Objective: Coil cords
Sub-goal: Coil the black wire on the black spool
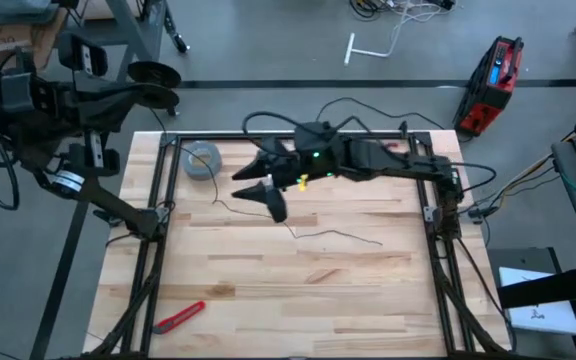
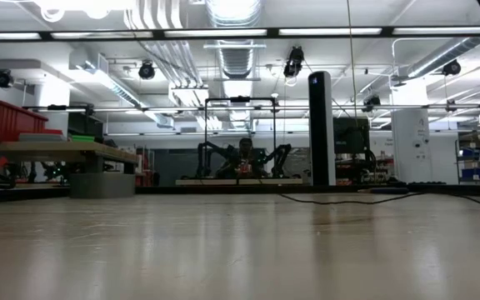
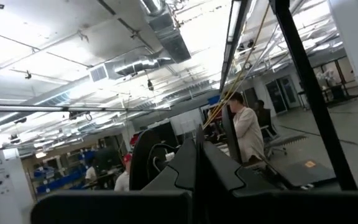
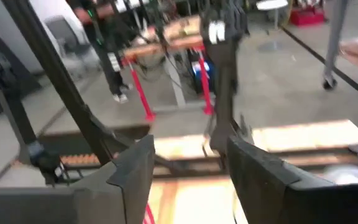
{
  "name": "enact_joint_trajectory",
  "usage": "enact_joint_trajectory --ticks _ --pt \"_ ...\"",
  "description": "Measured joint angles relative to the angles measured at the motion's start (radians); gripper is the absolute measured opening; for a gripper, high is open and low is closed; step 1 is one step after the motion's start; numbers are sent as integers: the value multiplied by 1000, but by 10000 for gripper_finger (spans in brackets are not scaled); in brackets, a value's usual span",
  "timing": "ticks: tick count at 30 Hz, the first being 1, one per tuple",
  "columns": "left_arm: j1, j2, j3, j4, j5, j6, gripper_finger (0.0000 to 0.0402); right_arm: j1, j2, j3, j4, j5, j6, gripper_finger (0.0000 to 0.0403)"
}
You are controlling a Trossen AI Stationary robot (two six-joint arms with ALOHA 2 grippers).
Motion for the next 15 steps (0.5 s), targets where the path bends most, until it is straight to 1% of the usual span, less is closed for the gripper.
enact_joint_trajectory --ticks 5,9,12,14,15 --pt "0 19 0 7 -4 14 0 -4 55 -1 133 6 32 222" --pt "0 33 0 19 -5 14 0 -8 74 1 162 21 56 231" --pt "0 41 0 26 -11 17 0 -10 99 1 197 23 82 223" --pt "0 45 0 29 -24 19 0 -10 102 -3 201 33 97 206" --pt "0 47 0 28 -22 19 0 -9 101 -3 206 52 98 191"
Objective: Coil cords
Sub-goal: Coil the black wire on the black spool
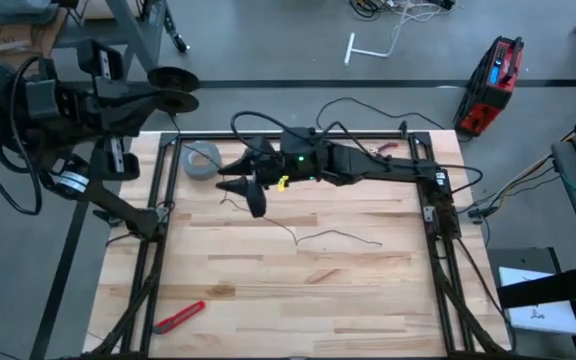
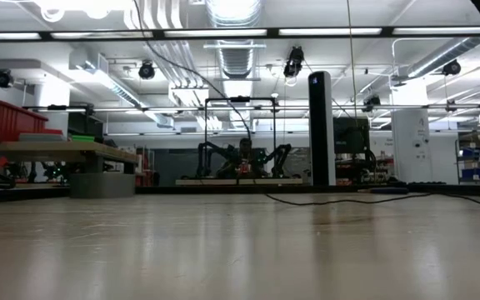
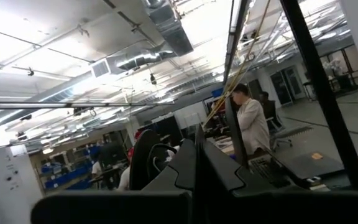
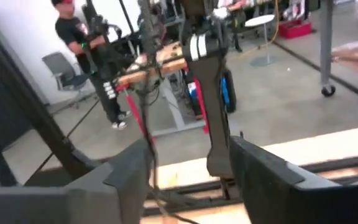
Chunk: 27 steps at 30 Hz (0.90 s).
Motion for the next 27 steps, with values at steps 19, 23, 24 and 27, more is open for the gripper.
enact_joint_trajectory --ticks 19,23,24,27 --pt "0 -97 0 -284 270 -249 0 153 -176 137 -294 366 -658 1" --pt "-1 -72 -4 -345 273 -344 0 152 -179 142 -266 365 -711 1" --pt "-1 -64 -5 -369 265 -366 0 152 -179 142 -262 351 -718 1" --pt "0 -31 -6 -450 195 -434 0 155 -177 142 -268 310 -734 1"
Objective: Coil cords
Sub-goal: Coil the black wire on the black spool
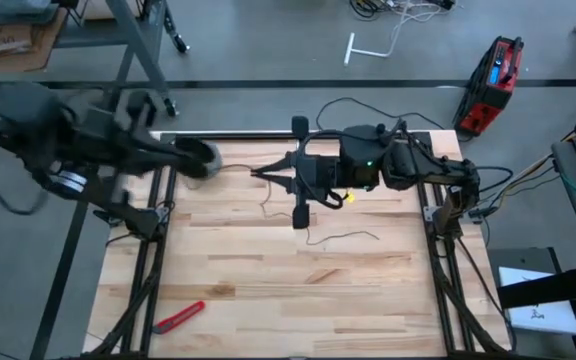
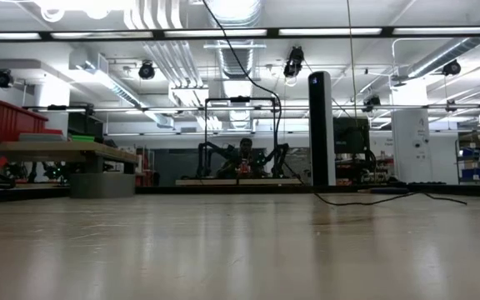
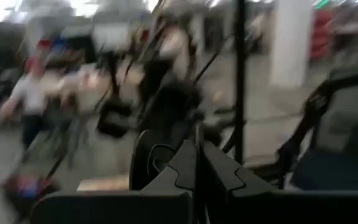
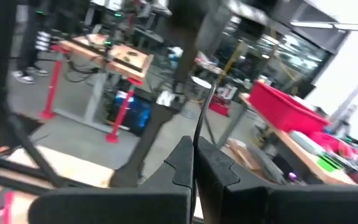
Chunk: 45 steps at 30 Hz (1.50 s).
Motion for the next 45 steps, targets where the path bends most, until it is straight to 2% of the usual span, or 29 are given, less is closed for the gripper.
enact_joint_trajectory --ticks 4,11,15,18,21,27,29,36,38,45 --pt "0 38 -3 -68 -171 -40 0 2 0 0 -7 -37 -22 0" --pt "27 59 0 -198 -110 -163 0 4 -8 -1 -18 -60 -52 0" --pt "39 86 0 -204 -54 -193 0 4 -17 -1 -18 -125 -82 0" --pt "80 107 0 -206 67 -192 0 4 -17 -1 -22 -136 -104 0" --pt "134 141 0 -146 239 -198 0 4 -19 -1 -20 -167 -125 0" --pt "261 211 0 -55 636 -212 0 4 -22 -1 -19 -187 -142 0" --pt "298 237 0 15 771 -218 0 4 -24 -1 -34 -187 -131 0" --pt "349 335 0 367 1050 -251 0 -4 -43 -1 -106 -190 -50 0" --pt "351 362 0 447 1086 -272 0 -6 -46 -1 -130 -183 -43 0" --pt "355 373 0 523 1058 -285 0 -14 -92 0 -168 -187 4 0"
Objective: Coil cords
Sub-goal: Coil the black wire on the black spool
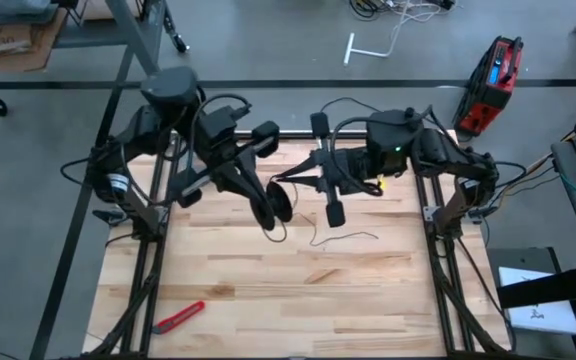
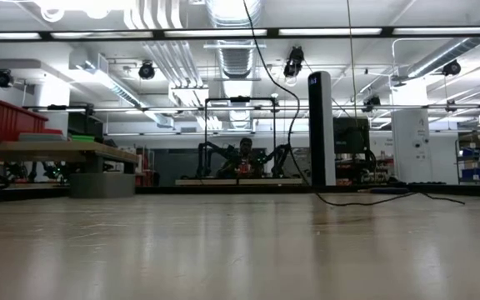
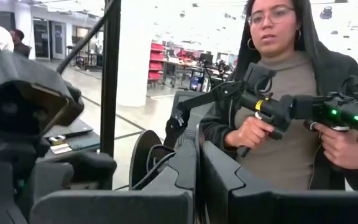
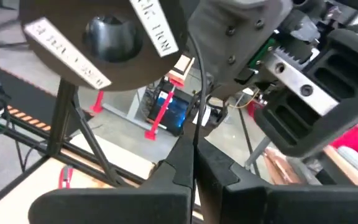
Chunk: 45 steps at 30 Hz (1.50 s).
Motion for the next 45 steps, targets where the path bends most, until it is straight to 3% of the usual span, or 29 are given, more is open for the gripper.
enact_joint_trajectory --ticks 7,11,14,18,20,22,26,30,35,39,41,45 --pt "4 20 0 30 -29 61 0 -35 -4 -2 -17 -99 42 0" --pt "40 21 -1 60 18 59 0 -73 -12 -1 -20 -178 36 0" --pt "67 36 -1 271 45 -112 0 -94 -14 -1 -22 -202 -12 0" --pt "88 86 -1 786 89 -460 0 -104 -17 -1 21 -235 -26 0" --pt "102 113 0 981 32 -575 0 -97 -17 -1 52 -235 -28 0" --pt "119 127 0 1042 -46 -605 0 -79 -17 0 77 -233 -29 0" --pt "167 129 0 1031 -90 -602 0 -39 -21 0 104 -209 -43 0" --pt "226 106 0 961 -55 -618 0 21 -49 -1 104 -62 -50 0" --pt "290 66 0 623 -22 -588 0 96 -78 0 96 143 -102 0" --pt "320 55 0 322 -55 -537 0 135 -80 0 63 291 -136 0" --pt "331 55 0 230 -50 -575 0 147 -80 0 41 348 -153 0" --pt "332 55 0 149 61 -661 0 160 -80 0 8 395 -165 0"
